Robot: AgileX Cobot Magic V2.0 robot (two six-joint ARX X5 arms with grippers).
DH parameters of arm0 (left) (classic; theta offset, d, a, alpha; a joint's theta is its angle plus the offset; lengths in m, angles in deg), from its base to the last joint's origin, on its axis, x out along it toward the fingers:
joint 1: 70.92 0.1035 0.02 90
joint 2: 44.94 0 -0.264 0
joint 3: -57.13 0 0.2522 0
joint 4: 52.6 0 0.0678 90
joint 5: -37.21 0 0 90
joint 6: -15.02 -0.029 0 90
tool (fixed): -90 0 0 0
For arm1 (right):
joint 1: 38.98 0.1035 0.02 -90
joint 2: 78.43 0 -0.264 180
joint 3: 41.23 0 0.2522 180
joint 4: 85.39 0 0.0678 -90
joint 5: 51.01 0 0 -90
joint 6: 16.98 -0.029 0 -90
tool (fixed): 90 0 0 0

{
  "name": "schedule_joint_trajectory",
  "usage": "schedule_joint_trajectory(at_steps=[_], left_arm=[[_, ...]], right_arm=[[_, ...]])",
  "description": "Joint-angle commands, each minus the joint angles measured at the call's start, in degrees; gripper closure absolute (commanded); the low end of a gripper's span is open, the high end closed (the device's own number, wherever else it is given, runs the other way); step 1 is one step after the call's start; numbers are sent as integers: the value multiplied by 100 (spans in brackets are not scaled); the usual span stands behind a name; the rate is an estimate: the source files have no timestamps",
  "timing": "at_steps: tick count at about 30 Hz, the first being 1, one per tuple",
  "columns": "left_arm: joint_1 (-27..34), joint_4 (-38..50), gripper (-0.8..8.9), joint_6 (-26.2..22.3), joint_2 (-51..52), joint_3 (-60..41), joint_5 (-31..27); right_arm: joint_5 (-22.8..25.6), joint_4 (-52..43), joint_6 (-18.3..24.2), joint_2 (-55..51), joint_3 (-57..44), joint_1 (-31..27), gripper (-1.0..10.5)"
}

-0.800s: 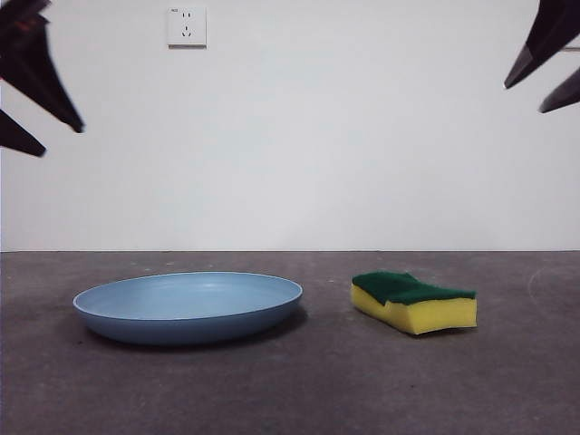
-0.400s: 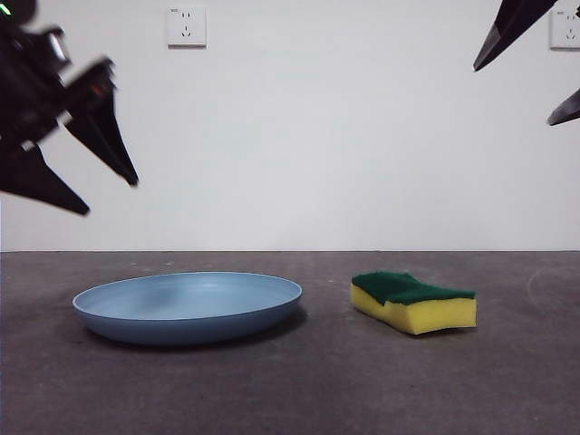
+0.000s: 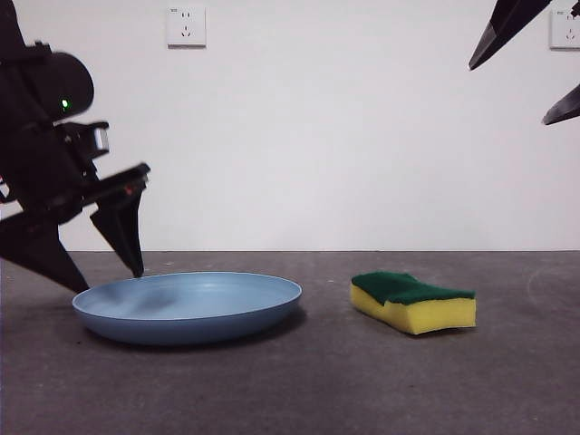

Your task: Pick up the plate,pick up the cloth,clean the plate with the cloth

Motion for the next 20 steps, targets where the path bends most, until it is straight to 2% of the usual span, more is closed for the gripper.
schedule_joint_trajectory(at_steps=[1, 7, 8, 10, 12, 20], left_arm=[[-44, 37, 469, -28, -188, 0, -31], [-109, 61, 482, -26, -326, 0, -33], [-122, 68, 527, -26, -330, 0, -28], [-170, 81, 700, -118, -345, 0, 26], [-205, 79, 816, -247, -352, 0, 33], [-267, 129, 822, -345, -354, 0, -15]], right_arm=[[-7, -26, -13, 7, 22, 20, 383], [-4, -28, -13, 7, 22, 52, 383], [-4, -28, -13, 7, 22, 52, 383], [-7, -28, -13, 7, 22, 52, 383], [-9, -28, -13, 7, 22, 52, 384], [-13, -28, -11, 7, 22, 127, 384]])
